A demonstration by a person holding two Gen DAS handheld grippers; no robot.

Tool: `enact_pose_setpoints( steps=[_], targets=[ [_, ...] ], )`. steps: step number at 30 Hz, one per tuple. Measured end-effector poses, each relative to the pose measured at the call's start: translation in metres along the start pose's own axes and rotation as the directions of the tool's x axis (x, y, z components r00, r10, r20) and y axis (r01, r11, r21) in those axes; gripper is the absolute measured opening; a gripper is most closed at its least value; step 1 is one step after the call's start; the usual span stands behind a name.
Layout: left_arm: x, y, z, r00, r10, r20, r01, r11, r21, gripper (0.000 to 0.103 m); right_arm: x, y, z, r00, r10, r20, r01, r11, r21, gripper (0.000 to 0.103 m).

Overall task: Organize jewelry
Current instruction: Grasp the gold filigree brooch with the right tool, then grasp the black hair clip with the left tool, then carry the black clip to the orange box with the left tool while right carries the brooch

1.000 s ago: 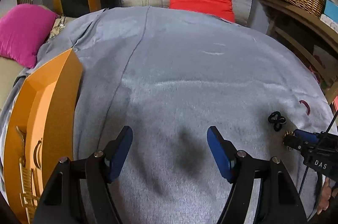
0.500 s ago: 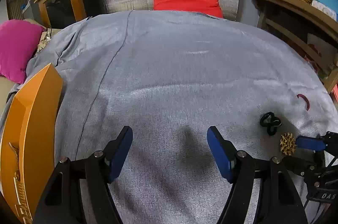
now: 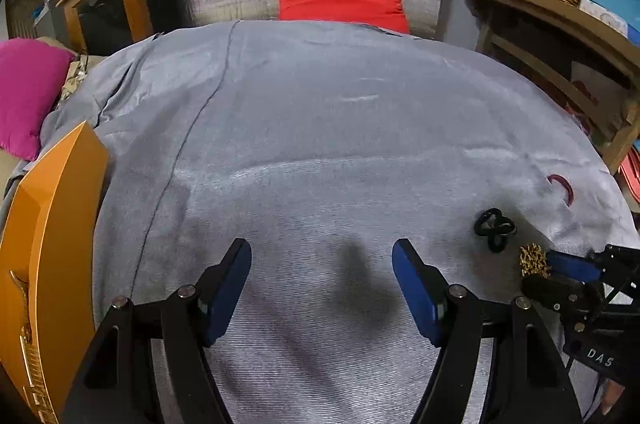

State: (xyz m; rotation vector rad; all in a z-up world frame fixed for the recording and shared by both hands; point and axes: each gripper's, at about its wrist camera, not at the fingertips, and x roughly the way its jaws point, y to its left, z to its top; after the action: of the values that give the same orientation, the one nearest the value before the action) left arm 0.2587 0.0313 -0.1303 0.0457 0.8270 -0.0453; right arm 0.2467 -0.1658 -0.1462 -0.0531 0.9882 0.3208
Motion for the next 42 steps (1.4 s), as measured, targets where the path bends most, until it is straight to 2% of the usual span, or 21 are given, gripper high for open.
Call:
enact_pose_setpoints(
  steps=[3, 7, 11, 17, 22, 23, 24, 25, 27, 28, 31, 37, 42],
  targets=[
    [-0.001, -0.005, 0.001, 1.000, -0.016, 0.009, 0.016, 1.000, 0.011, 0.074, -0.006, -0.009, 0.000, 1.000, 0.011, 0.008, -0.011, 0.999, 0.031, 0.037],
    [0.001, -0.014, 0.002, 0.999, -0.052, 0.010, 0.052, 0.998, 0.021, 0.074, -0.013, -0.026, 0.002, 1.000, -0.014, 0.028, 0.012, 0.996, 0.085, 0.037],
    [0.005, -0.033, 0.004, 0.990, -0.144, -0.001, 0.144, 0.989, 0.024, 0.074, -0.011, -0.049, 0.002, 0.999, -0.035, 0.001, 0.034, 0.985, 0.168, 0.037],
    [0.013, -0.079, 0.005, 0.970, -0.244, -0.006, 0.242, 0.961, 0.132, 0.074, -0.003, -0.070, 0.002, 0.999, 0.024, -0.036, -0.014, 0.968, 0.249, 0.037],
    [0.029, -0.090, 0.008, 0.968, -0.248, -0.035, 0.251, 0.955, 0.161, 0.074, 0.000, -0.085, 0.001, 0.995, 0.087, -0.040, -0.069, 0.942, 0.329, 0.037],
    [0.033, -0.090, 0.008, 0.966, -0.255, -0.039, 0.258, 0.953, 0.156, 0.072, 0.000, -0.088, 0.001, 0.994, 0.098, -0.041, -0.079, 0.937, 0.341, 0.037],
    [0.036, -0.089, 0.008, 0.963, -0.266, -0.045, 0.270, 0.951, 0.148, 0.060, 0.000, -0.088, 0.001, 0.994, 0.103, -0.042, -0.083, 0.935, 0.345, 0.037],
    [0.039, -0.089, 0.008, 0.959, -0.279, -0.056, 0.284, 0.948, 0.141, 0.042, 0.000, -0.089, 0.001, 0.994, 0.105, -0.043, -0.084, 0.934, 0.346, 0.037],
    [0.040, -0.089, 0.008, 0.954, -0.292, -0.070, 0.299, 0.942, 0.149, 0.029, 0.000, -0.088, 0.001, 0.994, 0.101, -0.044, -0.080, 0.937, 0.340, 0.037],
    [0.039, -0.087, 0.009, 0.953, -0.294, -0.067, 0.301, 0.941, 0.157, 0.025, 0.000, -0.088, 0.000, 0.994, 0.098, -0.045, -0.077, 0.938, 0.337, 0.037],
    [0.035, -0.086, 0.007, 0.946, -0.315, -0.072, 0.322, 0.932, 0.163, 0.023, 0.000, -0.086, 0.001, 0.995, 0.093, -0.045, -0.072, 0.939, 0.336, 0.037],
    [0.020, -0.074, 0.005, 0.944, -0.323, -0.066, 0.329, 0.931, 0.156, 0.022, -0.002, -0.077, 0.004, 0.996, 0.079, -0.030, -0.065, 0.944, 0.322, 0.037],
    [0.006, -0.052, -0.001, 0.954, -0.294, -0.057, 0.299, 0.944, 0.135, 0.022, -0.006, -0.061, 0.009, 0.997, 0.075, -0.001, -0.072, 0.951, 0.299, 0.037]
  ],
)
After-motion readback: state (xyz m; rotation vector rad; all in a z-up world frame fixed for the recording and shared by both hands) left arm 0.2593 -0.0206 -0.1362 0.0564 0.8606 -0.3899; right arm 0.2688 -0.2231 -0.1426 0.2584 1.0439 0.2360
